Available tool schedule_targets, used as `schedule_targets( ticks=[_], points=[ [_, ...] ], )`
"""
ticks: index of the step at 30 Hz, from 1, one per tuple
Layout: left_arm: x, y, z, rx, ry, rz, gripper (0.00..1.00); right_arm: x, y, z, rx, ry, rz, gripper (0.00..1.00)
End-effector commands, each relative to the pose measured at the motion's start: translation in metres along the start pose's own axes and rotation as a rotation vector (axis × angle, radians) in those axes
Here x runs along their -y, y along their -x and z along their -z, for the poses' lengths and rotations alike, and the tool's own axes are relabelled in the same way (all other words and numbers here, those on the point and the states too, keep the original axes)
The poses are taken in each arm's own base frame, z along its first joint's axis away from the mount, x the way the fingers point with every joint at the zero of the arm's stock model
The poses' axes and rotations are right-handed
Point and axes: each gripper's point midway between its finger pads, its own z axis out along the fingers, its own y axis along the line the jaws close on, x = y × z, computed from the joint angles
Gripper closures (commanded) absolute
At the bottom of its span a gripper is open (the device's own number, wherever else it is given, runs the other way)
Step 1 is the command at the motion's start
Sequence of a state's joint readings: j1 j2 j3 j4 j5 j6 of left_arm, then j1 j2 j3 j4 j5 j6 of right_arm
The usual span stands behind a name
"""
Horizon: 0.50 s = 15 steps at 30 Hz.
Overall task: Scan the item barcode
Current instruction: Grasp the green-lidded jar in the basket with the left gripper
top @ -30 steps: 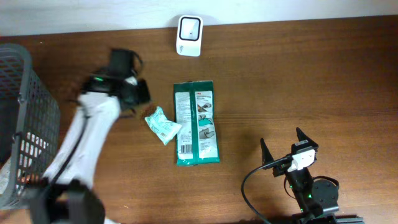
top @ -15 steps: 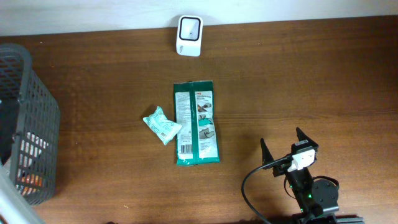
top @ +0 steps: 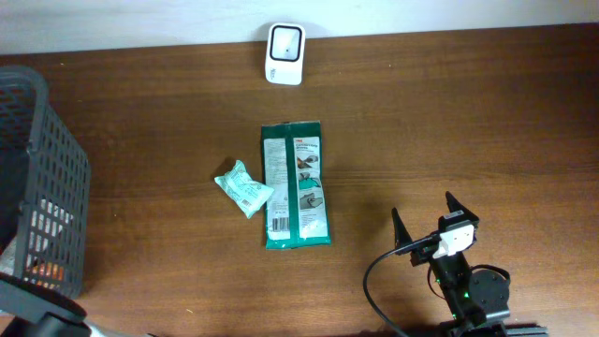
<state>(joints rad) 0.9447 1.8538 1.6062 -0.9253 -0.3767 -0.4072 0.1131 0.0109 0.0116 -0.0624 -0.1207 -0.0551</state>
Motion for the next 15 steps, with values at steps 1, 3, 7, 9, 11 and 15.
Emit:
schedule_targets(
  ticks=[1,3,7,9,11,15],
  points=[
    [0.000,-0.001,-0.022,-0.001,0.043,-0.069,0.11,-0.001,-0.002,0.000,0.000,0.002,-0.007,0.02],
    [0.006,0.002,-0.028,0.010,0.029,-0.075,0.11,-0.001,-0.002,0.000,0.000,0.002,-0.007,0.01],
    [0.028,-0.005,-0.045,-0.024,-0.061,-0.147,0.11,-0.001,-0.002,0.000,0.000,0.002,-0.007,0.02],
    [0.030,-0.011,-0.055,-0.046,-0.054,-0.155,0.11,-0.001,-0.002,0.000,0.000,0.002,-0.007,0.02],
    [0.033,-0.018,-0.066,-0.072,-0.046,-0.167,0.12,-0.001,-0.002,0.000,0.000,0.002,-0.007,0.02],
    [0.036,-0.024,-0.072,-0.093,-0.053,-0.172,0.25,-0.001,-0.002,0.000,0.000,0.002,-0.007,0.02]
  ],
)
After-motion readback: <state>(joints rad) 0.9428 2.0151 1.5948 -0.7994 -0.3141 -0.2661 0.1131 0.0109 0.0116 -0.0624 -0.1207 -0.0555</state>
